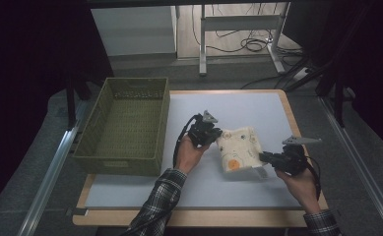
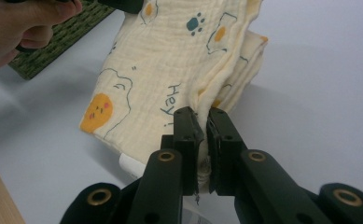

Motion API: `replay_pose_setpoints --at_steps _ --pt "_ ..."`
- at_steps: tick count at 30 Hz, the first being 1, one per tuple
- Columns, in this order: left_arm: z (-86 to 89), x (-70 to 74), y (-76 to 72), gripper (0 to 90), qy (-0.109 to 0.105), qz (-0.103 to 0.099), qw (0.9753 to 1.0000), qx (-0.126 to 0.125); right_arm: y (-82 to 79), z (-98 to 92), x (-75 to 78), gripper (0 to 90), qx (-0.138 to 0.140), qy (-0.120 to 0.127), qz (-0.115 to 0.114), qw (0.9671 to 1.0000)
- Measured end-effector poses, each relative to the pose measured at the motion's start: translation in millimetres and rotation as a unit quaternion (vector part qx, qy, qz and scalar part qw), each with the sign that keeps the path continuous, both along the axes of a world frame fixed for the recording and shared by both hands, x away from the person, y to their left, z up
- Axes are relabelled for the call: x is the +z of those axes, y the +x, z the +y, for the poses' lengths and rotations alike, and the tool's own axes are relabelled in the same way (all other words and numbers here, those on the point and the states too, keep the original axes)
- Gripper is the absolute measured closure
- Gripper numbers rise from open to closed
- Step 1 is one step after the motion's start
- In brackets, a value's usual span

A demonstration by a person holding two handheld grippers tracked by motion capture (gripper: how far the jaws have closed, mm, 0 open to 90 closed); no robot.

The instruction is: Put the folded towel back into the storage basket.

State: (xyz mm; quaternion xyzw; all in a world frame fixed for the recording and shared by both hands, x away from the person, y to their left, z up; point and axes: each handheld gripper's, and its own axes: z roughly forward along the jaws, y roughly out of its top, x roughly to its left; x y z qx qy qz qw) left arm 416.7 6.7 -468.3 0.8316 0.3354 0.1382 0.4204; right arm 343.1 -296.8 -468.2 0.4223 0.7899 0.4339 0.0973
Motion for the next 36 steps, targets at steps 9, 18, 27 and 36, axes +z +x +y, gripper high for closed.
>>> replay_pose_setpoints --at_steps 9,18,27,36 --pt "19.0 21.0 -3.1 84.1 0.021 -0.017 0.9995 0.018 7.5 21.1 11.7 83.4 0.017 0.0 -0.007 0.9998" --pt "39.9 45.5 -4.8 84.1 0.048 -0.04 0.9974 0.036 14.5 47.8 27.0 83.3 0.038 -0.001 -0.014 0.9992" --pt "60.5 61.2 -2.0 84.1 0.07 -0.058 0.9942 0.058 25.8 74.7 36.6 83.3 0.054 -0.001 -0.018 0.9984" --pt "84.7 71.1 1.2 84.2 0.08 -0.072 0.9903 0.087 38.3 110.7 44.9 83.2 0.073 -0.003 -0.021 0.9971"
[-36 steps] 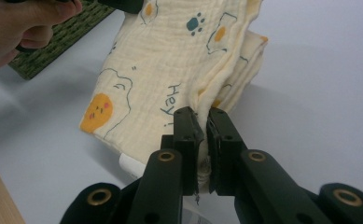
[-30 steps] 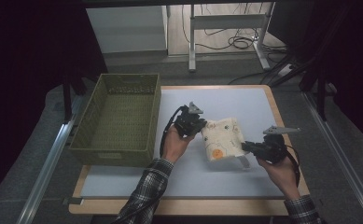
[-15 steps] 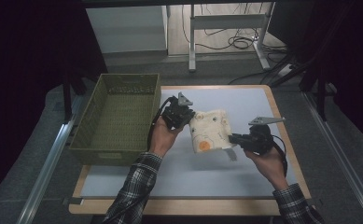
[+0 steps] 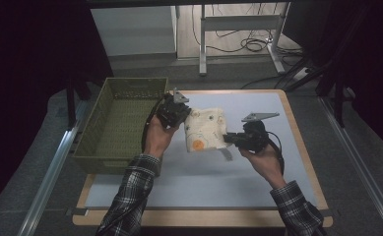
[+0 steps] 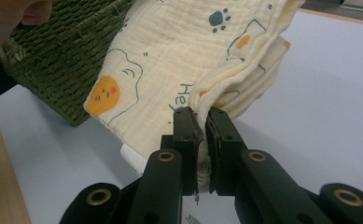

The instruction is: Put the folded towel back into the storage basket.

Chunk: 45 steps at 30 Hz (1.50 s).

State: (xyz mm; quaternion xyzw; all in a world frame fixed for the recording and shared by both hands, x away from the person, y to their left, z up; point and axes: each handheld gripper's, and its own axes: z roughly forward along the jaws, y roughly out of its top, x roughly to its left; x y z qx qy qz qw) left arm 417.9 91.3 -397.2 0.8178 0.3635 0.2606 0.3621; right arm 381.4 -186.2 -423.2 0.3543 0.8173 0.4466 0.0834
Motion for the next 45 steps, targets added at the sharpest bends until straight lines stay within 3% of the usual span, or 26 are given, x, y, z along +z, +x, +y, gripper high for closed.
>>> replay_pose_setpoints --at_steps 18,26,45 --pt "33.5 22.6 6.0 84.1 0.035 -0.03 0.9984 0.034 16.4 49.6 15.8 83.1 0.023 0.01 0.004 0.9997" --pt "51.1 26.7 6.2 84.0 0.054 -0.031 0.9968 0.05 20.8 71.0 18.7 83.2 0.028 0.011 0.004 0.9995" --pt "102.6 38.3 -0.6 84.0 0.069 -0.041 0.9925 0.093 25.7 134.6 21.4 83.1 0.062 0.018 -0.003 0.9979"
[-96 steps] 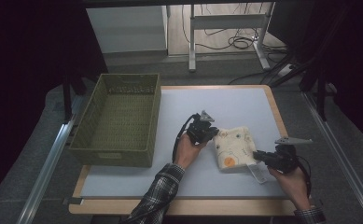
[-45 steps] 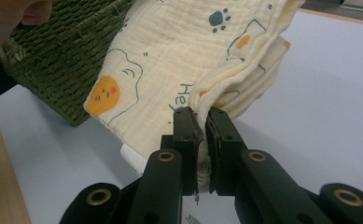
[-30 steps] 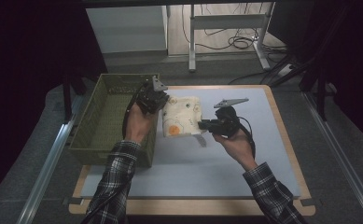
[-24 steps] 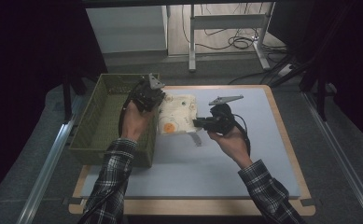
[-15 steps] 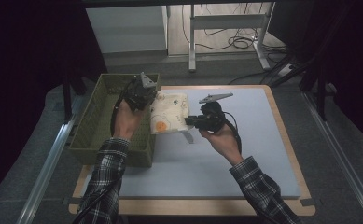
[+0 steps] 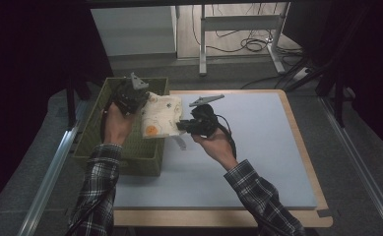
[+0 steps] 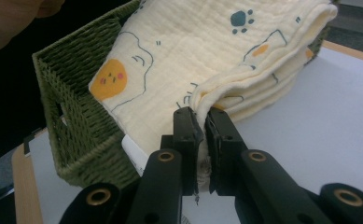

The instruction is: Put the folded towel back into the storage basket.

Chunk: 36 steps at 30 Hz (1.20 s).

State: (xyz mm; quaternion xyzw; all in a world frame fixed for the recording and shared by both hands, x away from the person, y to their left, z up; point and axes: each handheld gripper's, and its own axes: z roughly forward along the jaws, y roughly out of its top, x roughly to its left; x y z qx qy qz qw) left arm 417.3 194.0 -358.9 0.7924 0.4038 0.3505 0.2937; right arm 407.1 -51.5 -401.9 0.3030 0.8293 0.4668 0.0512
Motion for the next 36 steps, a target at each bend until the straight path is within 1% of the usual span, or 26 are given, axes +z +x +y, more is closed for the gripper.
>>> replay_pose_setpoints --at_steps 5,10,16,17,19,25,31,36 --pt "15.0 -0.1 -1.7 84.0 0.002 0.001 0.9999 0.013 0.7 17.7 0.9 83.1 0.011 0.001 0.0 0.9999" --pt "30.9 -3.9 -2.1 84.0 0.002 0.005 0.9996 0.026 1.0 34.1 1.1 83.2 0.02 0.002 0.003 0.9998" --pt "49.2 -8.9 -2.5 84.0 -0.002 0.008 0.9992 0.04 0.1 57.9 0.1 83.1 0.034 -0.007 0.001 0.9994" --pt "51.8 -10.4 -2.4 84.0 -0.005 0.008 0.999 0.043 0.0 61.9 -0.4 83.1 0.036 -0.008 0.001 0.9993" --pt "57.1 -12.4 -1.9 84.0 -0.003 0.01 0.9989 0.045 0.1 69.7 -2.2 83.0 0.039 -0.012 0.001 0.9992" --pt "73.9 -20.6 -0.3 84.0 -0.008 0.017 0.9982 0.057 2.4 92.8 -10.3 83.0 0.047 -0.028 0.001 0.9985" --pt "89.3 -31.0 3.3 84.0 -0.01 0.028 0.9973 0.067 5.9 114.9 -19.2 83.0 0.052 -0.043 0.003 0.9977" --pt "99.3 -35.2 4.1 84.0 -0.012 0.033 0.9968 0.072 7.7 126.6 -24.0 83.0 0.053 -0.05 0.005 0.9973"
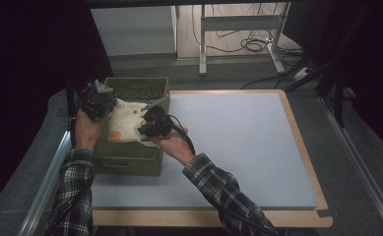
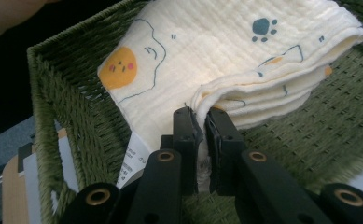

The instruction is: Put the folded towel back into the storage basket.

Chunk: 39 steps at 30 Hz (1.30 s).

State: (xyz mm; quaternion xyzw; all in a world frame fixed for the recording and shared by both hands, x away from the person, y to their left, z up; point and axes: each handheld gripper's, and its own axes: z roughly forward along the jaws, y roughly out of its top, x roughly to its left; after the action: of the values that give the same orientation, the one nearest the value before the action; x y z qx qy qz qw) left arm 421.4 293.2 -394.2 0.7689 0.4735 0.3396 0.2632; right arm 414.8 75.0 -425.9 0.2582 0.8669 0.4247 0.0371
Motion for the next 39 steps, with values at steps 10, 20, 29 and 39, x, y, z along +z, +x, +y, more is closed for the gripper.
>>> replay_pose_setpoints --at_steps 10,20,29,39 --pt "16.4 -4.9 -1.3 83.9 -0.004 0.006 1.0 0.004 -2.8 28.1 -4.8 82.7 0.017 -0.023 -0.006 0.9996" --pt "8.9 -23.0 12.4 83.9 -0.001 0.026 0.9996 -0.008 2.3 37.4 -14.1 82.3 0.008 -0.064 -0.002 0.9979" --pt "7.0 -36.6 20.8 83.6 0.009 0.052 0.9985 -0.012 3.8 46.2 -18.9 82.1 0.012 -0.096 -0.013 0.9952" --pt "8.4 -53.0 29.1 79.9 0.009 0.083 0.9965 -0.007 7.4 51.0 -19.8 72.5 0.011 -0.119 -0.012 0.9928"
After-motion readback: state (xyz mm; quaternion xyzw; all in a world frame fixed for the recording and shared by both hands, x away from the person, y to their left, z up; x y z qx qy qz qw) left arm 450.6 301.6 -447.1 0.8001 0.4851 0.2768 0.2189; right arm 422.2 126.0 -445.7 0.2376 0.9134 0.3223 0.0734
